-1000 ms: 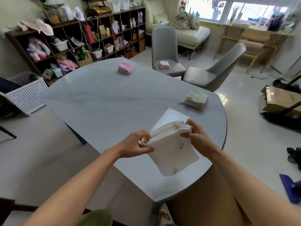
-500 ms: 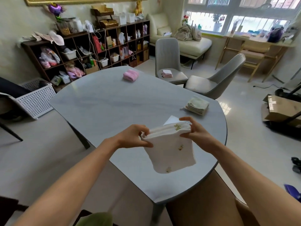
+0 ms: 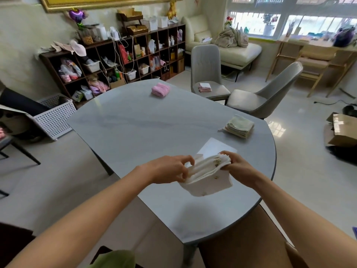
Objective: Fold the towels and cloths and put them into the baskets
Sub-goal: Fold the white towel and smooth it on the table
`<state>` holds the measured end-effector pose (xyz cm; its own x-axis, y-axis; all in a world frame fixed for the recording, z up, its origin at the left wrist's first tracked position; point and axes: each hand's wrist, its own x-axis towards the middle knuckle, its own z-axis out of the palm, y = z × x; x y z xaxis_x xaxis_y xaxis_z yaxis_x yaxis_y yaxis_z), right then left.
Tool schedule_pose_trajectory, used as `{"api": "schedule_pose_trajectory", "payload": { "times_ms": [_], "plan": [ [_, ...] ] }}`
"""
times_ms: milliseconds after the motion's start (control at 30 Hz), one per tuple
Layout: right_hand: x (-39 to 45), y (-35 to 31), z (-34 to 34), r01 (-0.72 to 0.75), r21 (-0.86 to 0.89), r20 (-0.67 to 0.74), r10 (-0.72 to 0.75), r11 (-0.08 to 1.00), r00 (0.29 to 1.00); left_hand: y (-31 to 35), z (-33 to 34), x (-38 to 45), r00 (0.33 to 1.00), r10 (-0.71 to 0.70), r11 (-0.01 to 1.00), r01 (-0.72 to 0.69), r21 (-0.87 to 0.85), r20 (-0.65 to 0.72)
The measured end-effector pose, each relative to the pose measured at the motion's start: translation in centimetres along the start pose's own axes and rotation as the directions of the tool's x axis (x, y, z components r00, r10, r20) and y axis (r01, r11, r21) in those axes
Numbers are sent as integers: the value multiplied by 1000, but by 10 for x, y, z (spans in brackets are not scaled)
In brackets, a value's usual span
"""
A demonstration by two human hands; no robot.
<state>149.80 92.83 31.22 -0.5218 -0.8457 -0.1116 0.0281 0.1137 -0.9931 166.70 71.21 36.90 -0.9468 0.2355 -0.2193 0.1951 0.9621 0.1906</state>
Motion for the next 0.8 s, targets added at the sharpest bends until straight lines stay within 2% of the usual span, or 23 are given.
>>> {"api": "schedule_pose_trajectory", "payload": {
  "times_ms": [133, 267, 333, 367, 433, 500, 600, 733, 800],
  "plan": [
    [-3, 5, -5, -62, 107, 75, 54, 992, 996, -1, 12, 2, 996, -41, 996, 47, 78, -77],
    [0, 10, -5, -84, 101, 124, 71, 991, 990, -4, 24, 4, 986, -57, 990, 77, 118, -158],
    [4, 16, -7, -88, 92, 101, 78, 992, 992, -6, 34, 4, 973, -40, 992, 67, 111, -229],
    [5, 21, -8, -88, 85, 71, 82, 992, 994, -7, 39, 2, 957, -54, 996, 71, 50, -284],
    [8, 31, -11, -90, 60, -8, 90, 994, 996, -8, 48, -3, 914, -125, 979, 51, -196, -386],
    [10, 42, -13, -108, 38, -78, 111, 993, 991, -6, 53, -2, 886, -138, 910, -63, -410, -442],
    [10, 49, -11, -141, 29, -141, 143, 990, 980, -3, 56, 1, 931, -100, 867, -92, -490, -352],
    [17, 51, -4, -175, 27, -130, 177, 984, 976, -11, 62, 6, 992, -72, 942, 32, -333, -106],
    [20, 45, 1, -181, 24, -89, 182, 983, 979, -11, 63, 8, 985, -152, 953, 125, -275, -81]
  ]
}}
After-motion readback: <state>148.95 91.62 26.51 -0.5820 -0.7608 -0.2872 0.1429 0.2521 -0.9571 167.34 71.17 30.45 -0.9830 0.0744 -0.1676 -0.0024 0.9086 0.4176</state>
